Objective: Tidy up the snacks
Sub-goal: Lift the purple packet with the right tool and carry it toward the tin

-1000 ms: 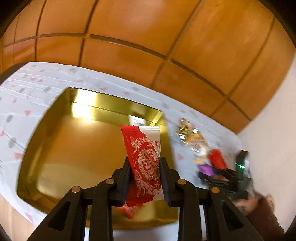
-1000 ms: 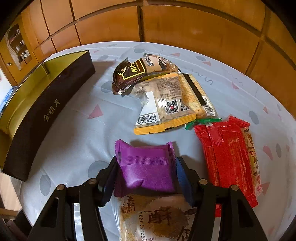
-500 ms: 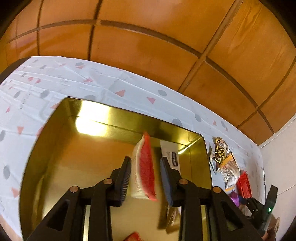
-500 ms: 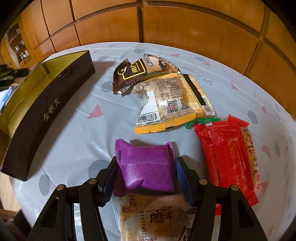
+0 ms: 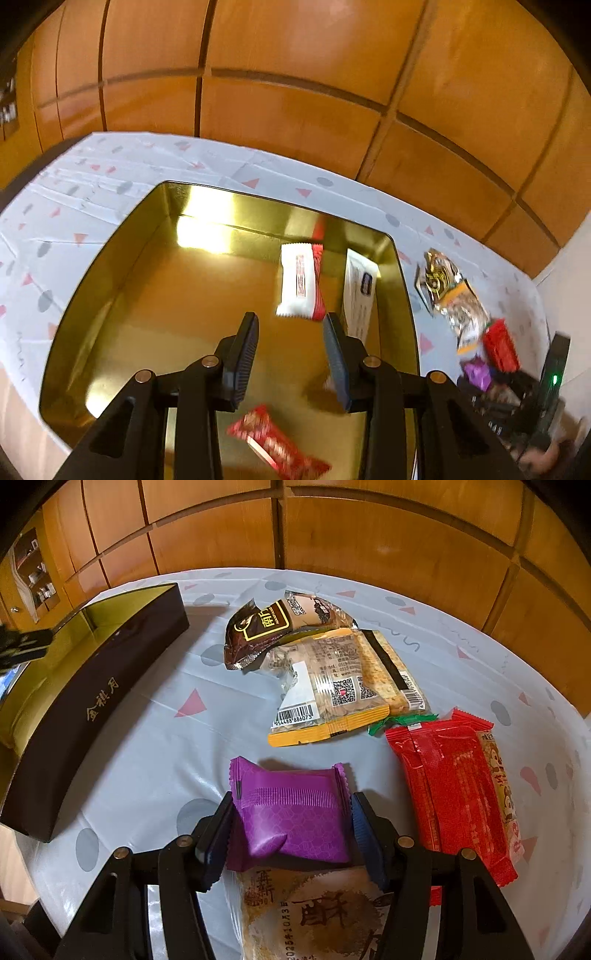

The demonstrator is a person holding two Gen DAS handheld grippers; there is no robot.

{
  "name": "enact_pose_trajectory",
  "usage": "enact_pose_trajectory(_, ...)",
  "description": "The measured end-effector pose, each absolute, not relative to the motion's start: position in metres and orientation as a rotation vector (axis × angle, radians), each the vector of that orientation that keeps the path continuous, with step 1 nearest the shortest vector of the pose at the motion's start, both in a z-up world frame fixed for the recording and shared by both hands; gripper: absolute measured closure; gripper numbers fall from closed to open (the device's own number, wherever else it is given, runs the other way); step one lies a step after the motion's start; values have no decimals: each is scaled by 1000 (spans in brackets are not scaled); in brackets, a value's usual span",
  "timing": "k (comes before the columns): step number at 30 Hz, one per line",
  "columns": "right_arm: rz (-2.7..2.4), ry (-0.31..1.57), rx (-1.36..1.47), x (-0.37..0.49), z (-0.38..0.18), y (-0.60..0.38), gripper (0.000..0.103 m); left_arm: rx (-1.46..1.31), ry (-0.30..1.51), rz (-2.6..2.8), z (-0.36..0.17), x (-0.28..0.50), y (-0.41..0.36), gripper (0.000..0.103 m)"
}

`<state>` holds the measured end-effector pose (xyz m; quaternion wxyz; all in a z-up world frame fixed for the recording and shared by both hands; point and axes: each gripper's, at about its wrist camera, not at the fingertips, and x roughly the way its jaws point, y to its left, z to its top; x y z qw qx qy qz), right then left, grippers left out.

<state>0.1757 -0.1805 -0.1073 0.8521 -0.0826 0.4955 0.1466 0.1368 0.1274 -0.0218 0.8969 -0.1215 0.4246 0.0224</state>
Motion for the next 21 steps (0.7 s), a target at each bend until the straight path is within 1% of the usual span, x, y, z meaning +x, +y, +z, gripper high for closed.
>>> enact_pose_trajectory(6, 284, 1039, -174, 174, -107, -179, 44, -240, 854, 78, -18, 99, 123, 67)
enact_pose_trajectory(12, 263, 1037, -181, 171, -105, -174, 48, -192, 818, 99, -13, 73, 119, 67)
enact_pose_trajectory(14, 259, 1041, -177, 169, -103, -172, 54, -179, 804, 108, -11, 66, 119, 67)
enact_pose_trajectory(18, 255, 1044, -171, 164, -101, -168, 57, -175, 804, 111, -10, 59, 120, 67)
enact_pose_trajectory(20, 248, 1041, -162, 161, -101, -167, 64, -174, 804, 114, -10, 55, 121, 67)
enact_pose_trajectory(21, 242, 1036, -154, 160, -99, -168, 64, -173, 803, 115, -10, 54, 122, 67)
